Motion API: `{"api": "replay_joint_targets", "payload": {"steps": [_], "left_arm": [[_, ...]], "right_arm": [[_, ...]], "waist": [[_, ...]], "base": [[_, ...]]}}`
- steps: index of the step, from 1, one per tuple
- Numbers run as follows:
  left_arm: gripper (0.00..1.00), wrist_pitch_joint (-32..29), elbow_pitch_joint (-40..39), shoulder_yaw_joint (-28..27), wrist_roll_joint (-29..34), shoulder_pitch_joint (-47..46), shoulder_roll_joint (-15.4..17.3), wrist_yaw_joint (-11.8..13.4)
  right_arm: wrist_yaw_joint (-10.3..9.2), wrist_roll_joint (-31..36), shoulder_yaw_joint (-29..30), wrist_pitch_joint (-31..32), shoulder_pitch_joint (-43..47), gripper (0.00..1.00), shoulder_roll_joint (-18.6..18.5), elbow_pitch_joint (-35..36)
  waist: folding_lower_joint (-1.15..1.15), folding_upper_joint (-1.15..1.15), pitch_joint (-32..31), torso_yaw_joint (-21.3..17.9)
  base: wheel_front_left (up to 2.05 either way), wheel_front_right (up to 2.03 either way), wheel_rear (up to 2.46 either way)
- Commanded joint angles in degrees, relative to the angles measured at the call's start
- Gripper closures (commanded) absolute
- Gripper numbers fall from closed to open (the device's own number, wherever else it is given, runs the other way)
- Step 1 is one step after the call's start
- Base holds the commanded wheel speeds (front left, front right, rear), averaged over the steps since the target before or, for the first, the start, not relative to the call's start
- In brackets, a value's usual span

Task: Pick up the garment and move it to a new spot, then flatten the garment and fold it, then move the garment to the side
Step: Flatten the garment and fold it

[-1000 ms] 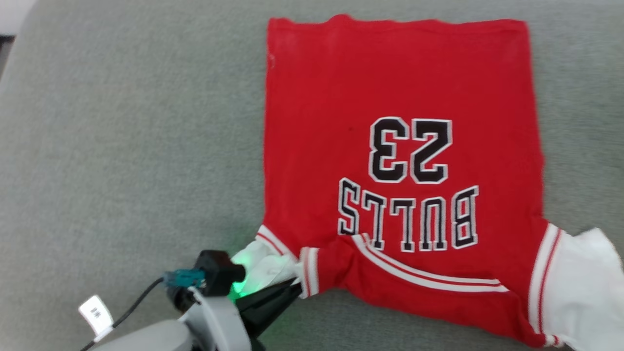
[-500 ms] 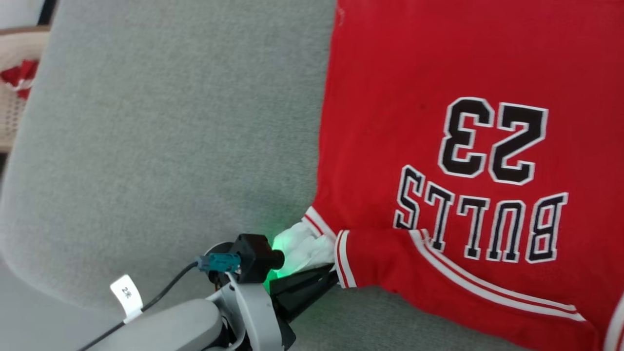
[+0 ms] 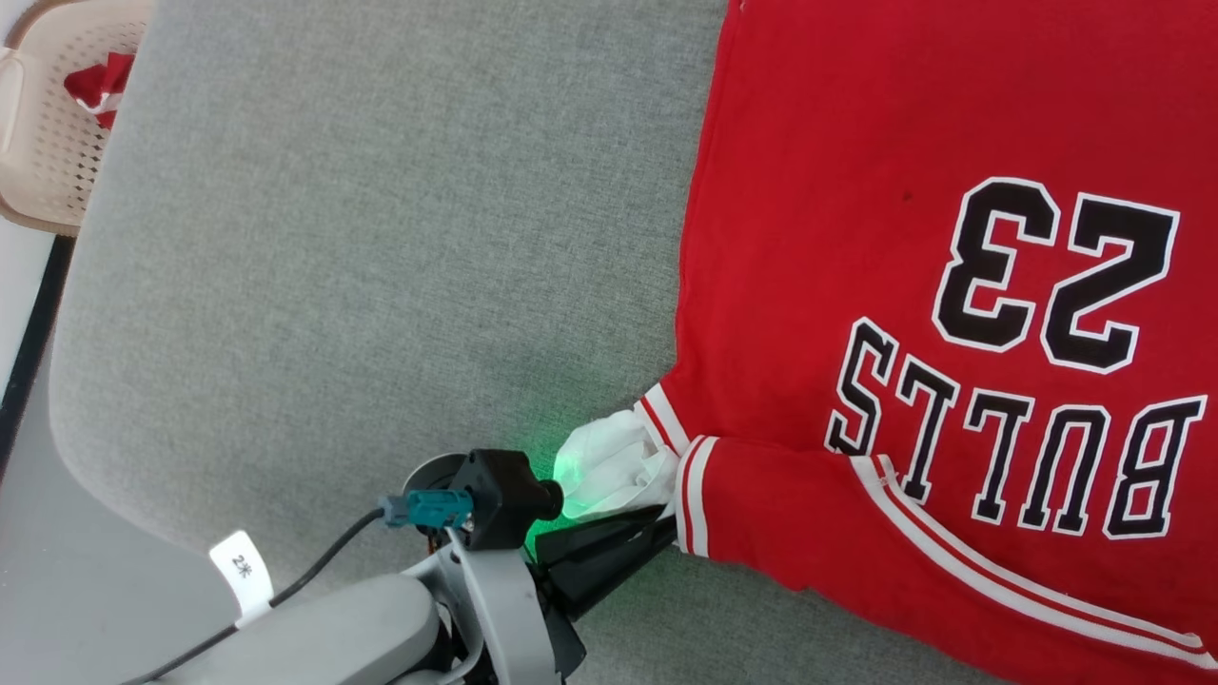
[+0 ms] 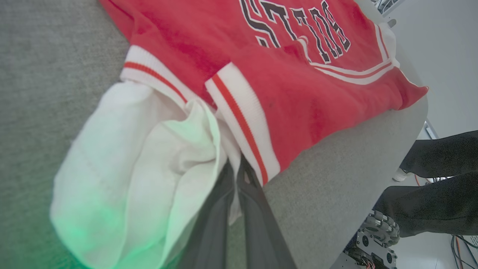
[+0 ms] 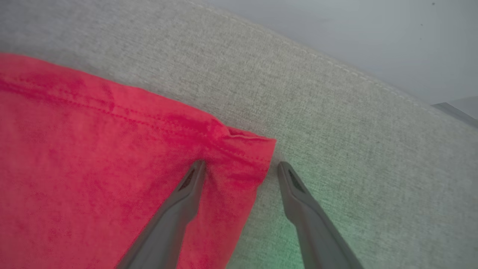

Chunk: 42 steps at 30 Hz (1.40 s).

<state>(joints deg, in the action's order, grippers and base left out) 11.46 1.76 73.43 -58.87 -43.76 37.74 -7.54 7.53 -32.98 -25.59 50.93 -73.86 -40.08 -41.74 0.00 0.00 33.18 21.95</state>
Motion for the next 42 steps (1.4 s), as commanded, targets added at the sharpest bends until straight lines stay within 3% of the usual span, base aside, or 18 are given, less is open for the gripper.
{"api": "replay_joint_targets", "payload": {"steps": [1, 3, 12, 20, 33, 37, 42], "left_arm": [[1.00, 0.02, 0.39, -0.03, 0.45, -0.42, 0.42, 0.14], [1.00, 0.38, 0.21, -0.04, 0.29, -0.62, 0.49, 0.14], [1.00, 2.22, -0.12, -0.04, -1.12, -0.57, 2.16, 0.14], [1.00, 3.16, 0.15, -0.03, -2.84, 0.54, 4.73, 0.14], [1.00, 3.49, 1.16, -0.03, -4.84, 2.64, 10.07, 0.13], [1.00, 3.51, 1.39, -0.06, -5.29, 3.40, 11.29, 0.13], [1.00, 3.59, 2.08, -0.17, -5.70, 4.20, 12.08, 0.13]], "right_arm": [[-0.09, 0.23, -0.80, 0.52, 0.73, 0.51, 0.68, -1.30], [-0.09, -0.40, -1.44, 1.11, 0.91, 1.00, 1.06, -2.22], [-0.09, -4.29, -2.47, -1.59, 0.76, 1.00, 0.08, -1.95], [-0.09, -12.25, -6.06, -4.00, 7.25, 1.00, -6.05, 6.76], [-0.09, -29.61, -8.33, -5.20, 38.52, 1.00, -21.23, 34.12], [-0.09, -30.72, -8.22, -7.14, 50.29, 1.00, -23.08, 40.40], [-0.09, -29.04, -8.22, -9.30, 62.60, 1.00, -21.66, 45.59]], "waist": [[0.00, 0.00, 0.19, 0.14], [0.00, 0.00, 0.21, 0.09], [0.00, 0.00, -2.93, -2.34], [0.00, 0.00, -7.44, -6.89], [0.00, 0.00, -12.90, -16.92], [0.00, 0.00, -13.50, -19.06], [0.00, 0.00, -13.66, -20.72]], "base": [[0.00, 0.00, 0.00], [0.00, 0.00, 0.00], [0.00, 0.00, 0.00], [0.00, 0.00, 0.00], [0.00, 0.00, 0.00], [0.00, 0.00, 0.00], [0.00, 0.00, 0.00]]}}
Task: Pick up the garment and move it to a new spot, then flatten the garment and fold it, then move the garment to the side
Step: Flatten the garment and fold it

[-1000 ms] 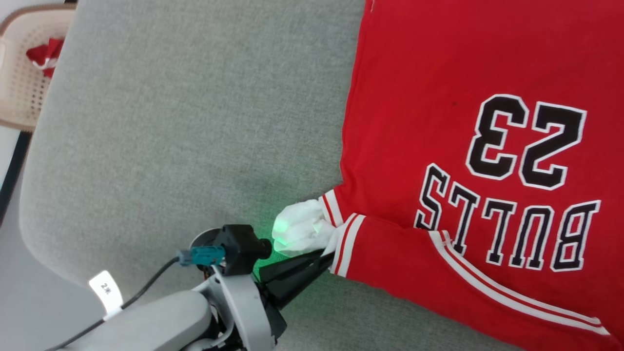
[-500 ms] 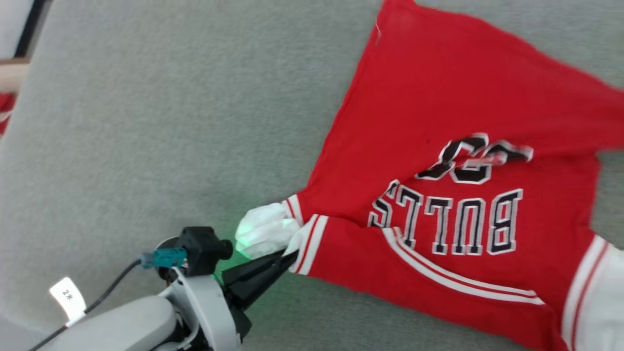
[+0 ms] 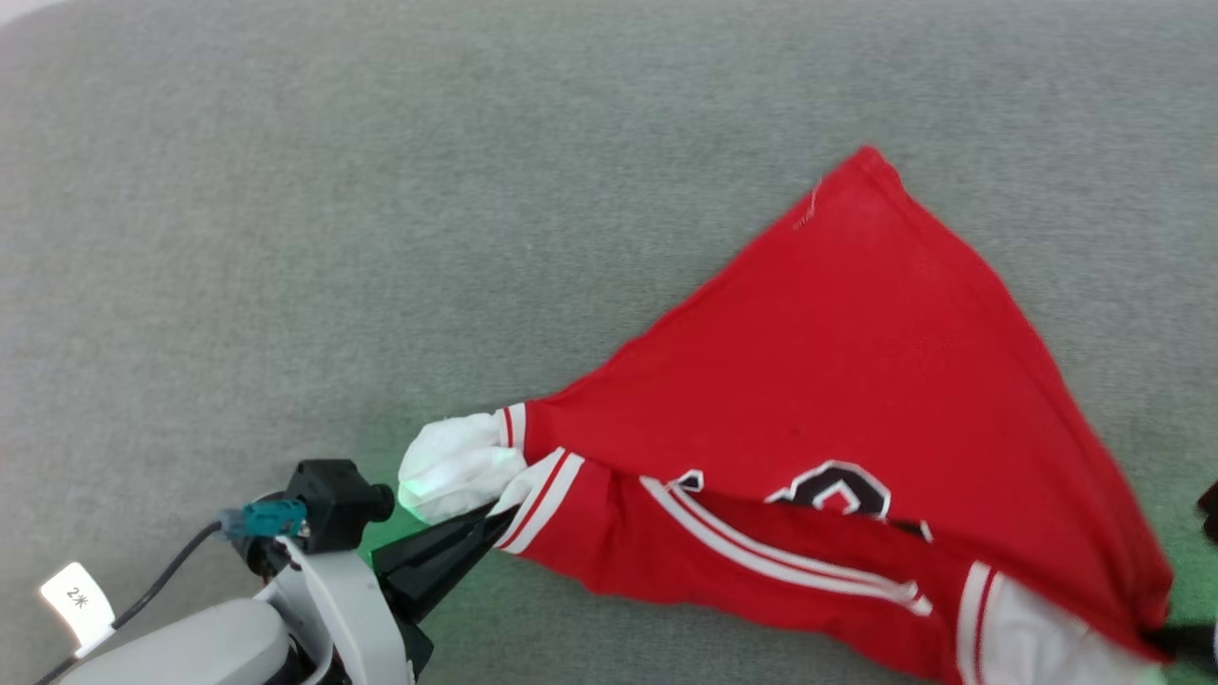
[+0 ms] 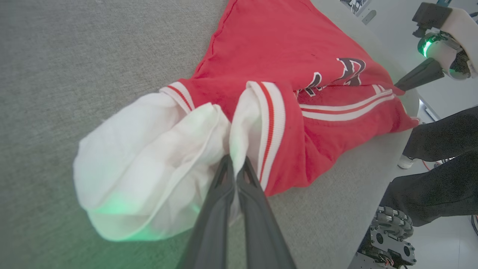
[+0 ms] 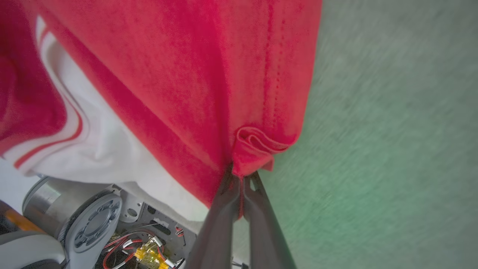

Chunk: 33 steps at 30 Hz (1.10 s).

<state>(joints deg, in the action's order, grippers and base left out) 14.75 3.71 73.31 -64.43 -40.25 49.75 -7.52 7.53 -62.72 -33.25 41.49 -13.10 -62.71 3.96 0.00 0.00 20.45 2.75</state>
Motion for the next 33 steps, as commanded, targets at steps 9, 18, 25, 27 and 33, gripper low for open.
{"api": "replay_joint_targets", "payload": {"steps": [9, 18, 25, 27, 33], "left_arm": [[1.00, 0.05, 1.39, -0.01, -0.01, 1.34, -0.23, 0.10], [1.00, 0.24, 1.28, 0.00, 1.07, 1.80, -1.69, 0.10], [1.00, 0.34, 1.48, -0.05, 3.16, -0.07, -4.28, 0.10], [1.00, 0.32, 1.60, -0.05, 3.79, -0.87, -5.18, 0.10], [1.00, 0.35, 2.03, -0.02, 5.35, -3.14, -7.82, 0.10]], "right_arm": [[-0.11, 6.86, 4.06, -2.50, 10.31, 0.20, 5.75, 3.97], [-0.09, 8.50, 23.21, -3.24, 14.80, 0.00, 3.16, 9.91], [-0.09, 13.80, 31.10, -4.68, 4.34, 0.00, 6.43, 14.32], [-0.09, 16.11, 27.43, -4.95, -1.43, 0.00, 8.44, 12.95], [-0.09, 22.17, 12.26, -1.79, -18.39, 0.00, 13.73, 2.61]], "waist": [[0.00, 0.00, -1.15, -2.61], [0.00, 0.00, -1.84, -1.02], [0.00, 0.00, 0.38, 2.33], [0.00, 0.00, 1.38, 3.36], [0.00, 0.00, 4.57, 6.45]], "base": [[0.00, 0.00, 0.00], [0.00, 0.00, 0.00], [0.00, 0.00, 0.00], [0.00, 0.00, 0.00], [0.00, 0.00, 0.00]]}}
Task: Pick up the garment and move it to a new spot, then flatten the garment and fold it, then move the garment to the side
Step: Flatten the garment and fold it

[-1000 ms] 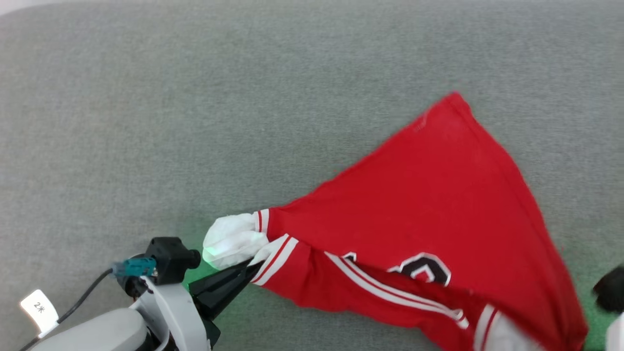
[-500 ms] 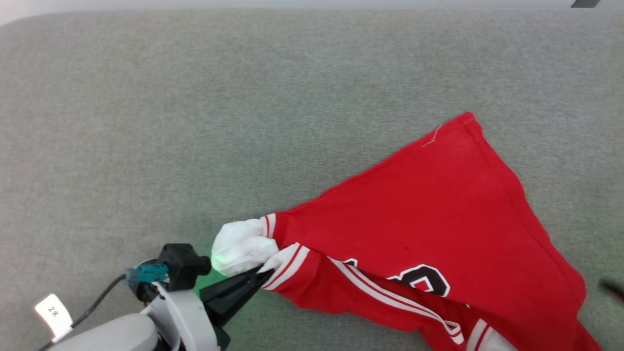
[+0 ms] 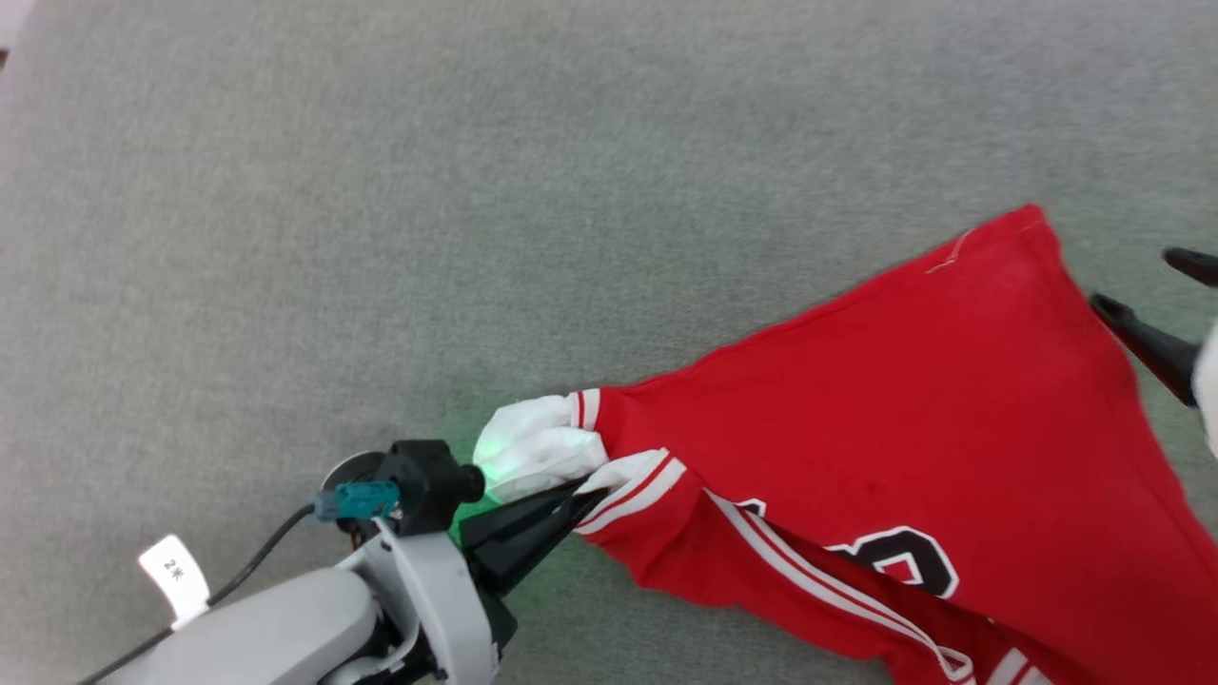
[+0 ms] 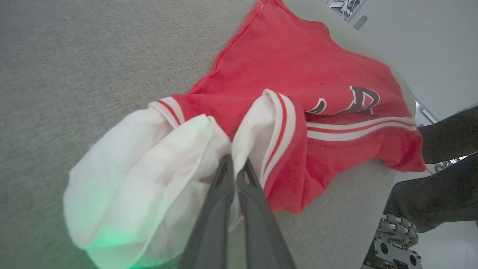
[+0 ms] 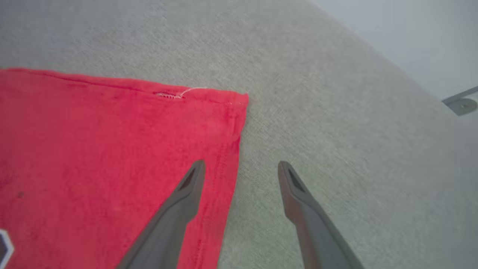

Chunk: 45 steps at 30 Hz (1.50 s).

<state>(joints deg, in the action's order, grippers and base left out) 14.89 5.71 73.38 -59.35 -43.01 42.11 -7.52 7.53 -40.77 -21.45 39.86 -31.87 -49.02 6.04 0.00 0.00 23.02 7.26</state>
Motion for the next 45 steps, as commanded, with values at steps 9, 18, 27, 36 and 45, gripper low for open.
{"api": "replay_joint_targets", "payload": {"steps": [9, 18, 27, 36, 45], "left_arm": [[1.00, 0.25, 1.14, -0.01, 0.87, -1.80, -2.92, 0.10], [1.00, 0.22, -0.05, -1.95, -1.59, -1.23, -1.22, 0.10], [1.00, -0.71, -3.48, -1.88, -9.41, -13.07, 2.26, 0.10], [1.00, -5.70, 3.60, -8.02, -22.21, -37.64, 0.95, 0.10], [1.00, -3.52, 23.43, -13.65, -19.69, -60.72, -3.91, 0.12]], "right_arm": [[-0.09, -0.48, -16.02, 1.77, -15.24, 0.00, 2.85, -14.82], [-0.10, -6.33, -19.91, -4.69, -21.15, 1.00, 1.71, -21.74], [-0.11, -5.48, -9.86, -15.15, -30.01, 1.00, 5.28, -33.07], [-0.11, 3.12, 1.90, -25.73, -48.62, 1.00, 11.76, -44.68], [-0.16, 12.30, 8.90, -39.62, -64.68, 1.00, 17.38, -52.98]], "waist": [[0.00, 0.00, 4.01, 4.42], [0.00, 0.00, 1.44, 3.75], [0.00, 0.00, 0.31, 0.87], [0.00, 0.00, 4.81, -3.93], [0.00, 0.00, 8.16, -8.43]], "base": [[0.00, 0.00, 0.00], [0.00, 0.00, 0.00], [0.00, 0.00, 0.00], [0.00, 0.00, 0.00], [0.00, 0.00, 0.00]]}}
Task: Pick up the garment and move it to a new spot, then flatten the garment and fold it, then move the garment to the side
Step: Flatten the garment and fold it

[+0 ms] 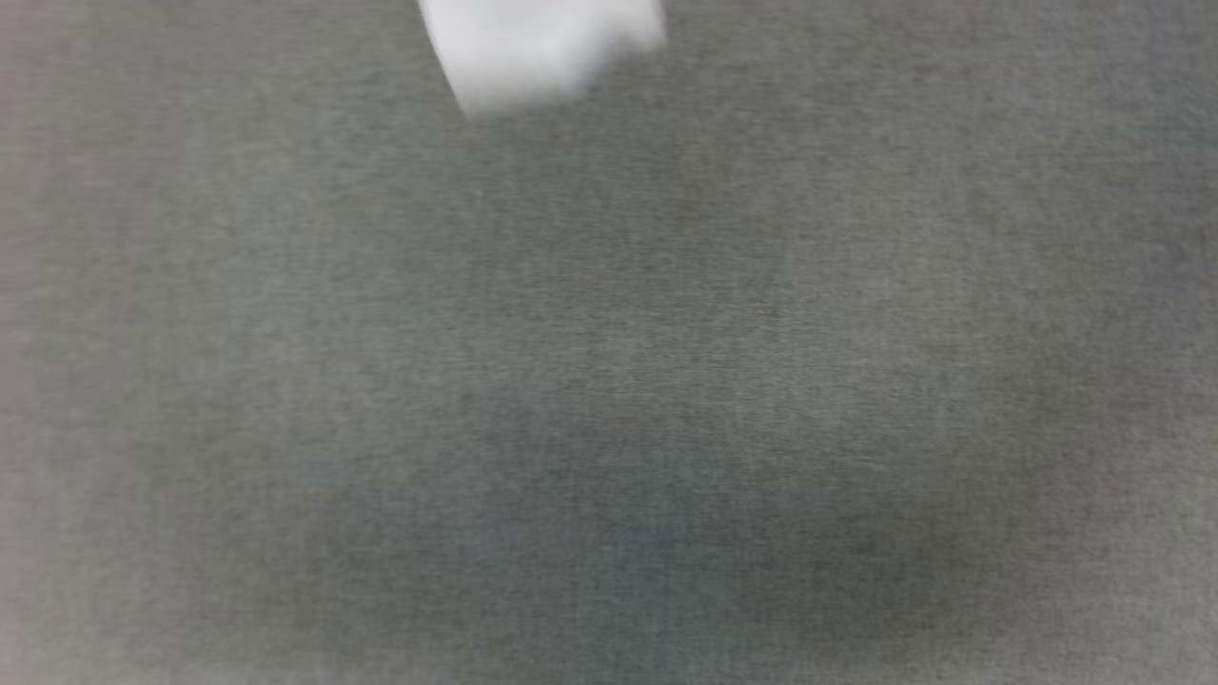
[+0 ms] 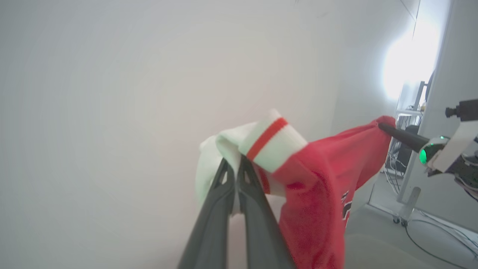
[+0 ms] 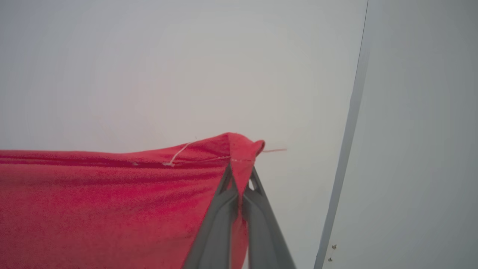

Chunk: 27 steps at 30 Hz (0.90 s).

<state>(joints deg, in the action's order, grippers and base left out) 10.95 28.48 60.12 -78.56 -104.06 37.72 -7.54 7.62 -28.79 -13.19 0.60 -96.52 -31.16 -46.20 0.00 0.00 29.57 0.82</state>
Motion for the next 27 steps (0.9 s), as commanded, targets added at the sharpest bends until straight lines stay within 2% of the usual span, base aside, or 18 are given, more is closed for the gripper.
{"api": "replay_joint_targets", "payload": {"steps": [1, 4, 9, 14, 18, 21, 27], "left_arm": [[1.00, 1.28, 1.96, -0.69, -0.47, -0.63, -0.38, 0.14], [1.00, 2.95, 3.13, -1.07, -1.66, 0.30, -1.65, 0.14], [1.00, 3.53, -0.52, 2.39, -3.41, 6.97, -1.23, 0.14], [1.00, 4.23, -7.88, 6.47, -3.25, 19.32, 1.71, 0.14], [1.00, 4.26, -14.15, 3.56, -0.29, 31.39, 3.28, 0.11], [1.00, 4.27, -17.92, 0.85, 2.98, 40.15, 4.08, 0.10], [1.00, 4.28, -25.60, -4.76, 10.23, 55.89, 5.66, 0.09]], "right_arm": [[-0.25, 0.79, 0.96, -1.28, -0.49, 1.00, -0.01, -1.67], [-0.25, 1.71, 0.45, -3.09, 0.71, 1.00, 0.88, -4.16], [-0.23, 0.94, -3.22, -4.05, 6.19, 1.00, 1.33, -5.69], [-0.21, -3.22, -8.78, -4.75, 17.71, 1.00, 0.02, -2.98], [-0.20, -8.65, -13.59, -2.88, 29.52, 1.00, -3.26, 3.30], [-0.20, -13.07, -15.58, -0.62, 38.85, 1.00, -7.11, 9.70], [-0.19, -19.97, -13.74, 3.96, 56.13, 1.00, -13.82, 23.13]], "waist": [[0.00, 0.00, 1.56, -2.15], [0.00, 0.00, 1.47, -2.56], [0.00, 0.00, 1.20, -2.46], [0.00, 0.00, 0.17, -2.19], [0.00, 0.00, -0.89, -1.62], [0.00, 0.00, -1.93, -1.34], [0.00, 0.00, -4.11, -1.42]], "base": [[0.00, 0.00, 0.00], [0.00, 0.00, 0.00], [0.00, 0.00, 0.00], [0.00, 0.00, 0.00], [0.00, 0.00, 0.00], [0.00, 0.00, 0.00], [0.00, 0.00, 0.00]]}}
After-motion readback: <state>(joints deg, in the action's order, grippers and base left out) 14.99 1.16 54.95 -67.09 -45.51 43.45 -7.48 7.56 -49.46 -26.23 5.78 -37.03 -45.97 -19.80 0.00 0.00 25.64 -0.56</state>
